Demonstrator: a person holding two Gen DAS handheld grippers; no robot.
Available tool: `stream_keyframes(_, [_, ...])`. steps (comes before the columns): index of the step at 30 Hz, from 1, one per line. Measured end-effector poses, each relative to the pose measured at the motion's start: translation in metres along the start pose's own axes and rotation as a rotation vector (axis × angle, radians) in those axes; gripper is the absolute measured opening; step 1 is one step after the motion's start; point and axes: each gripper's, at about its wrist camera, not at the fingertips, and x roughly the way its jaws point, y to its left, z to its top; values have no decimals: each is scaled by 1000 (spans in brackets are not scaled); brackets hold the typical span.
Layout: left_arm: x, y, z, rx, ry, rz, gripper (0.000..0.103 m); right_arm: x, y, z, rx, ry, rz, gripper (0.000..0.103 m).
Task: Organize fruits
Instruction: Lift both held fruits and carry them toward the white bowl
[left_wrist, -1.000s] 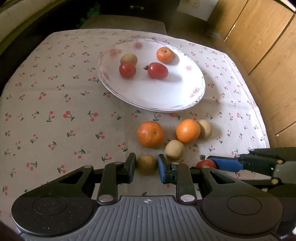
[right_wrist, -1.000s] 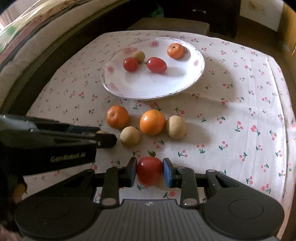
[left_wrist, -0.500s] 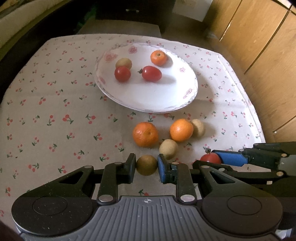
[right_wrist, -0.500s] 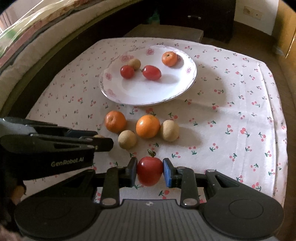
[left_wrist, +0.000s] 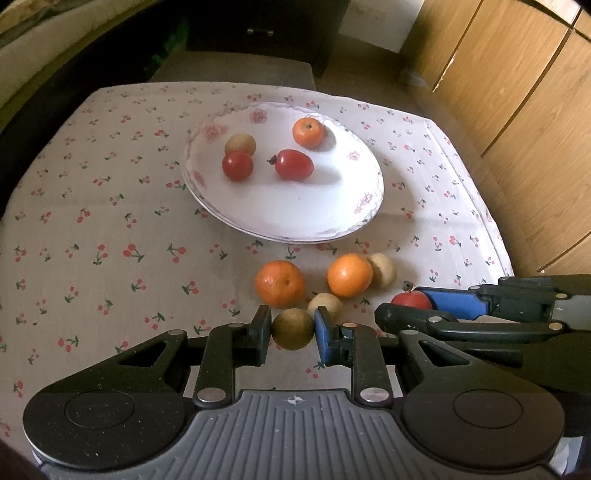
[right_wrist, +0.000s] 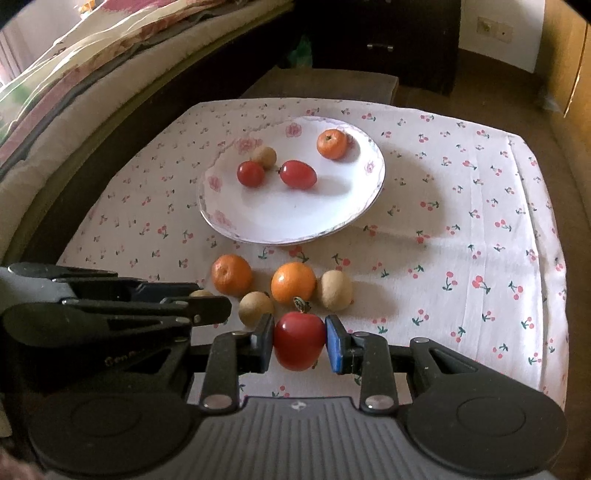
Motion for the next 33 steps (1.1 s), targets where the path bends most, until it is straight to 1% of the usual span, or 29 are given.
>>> stream_keyframes(18, [-1, -2, 11, 1, -14, 6, 31, 3, -3, 9, 15, -14, -10, 31])
stream_keyframes(33, [1, 3, 36, -18, -45, 33, 31, 8, -4, 34, 13, -46, -12, 31])
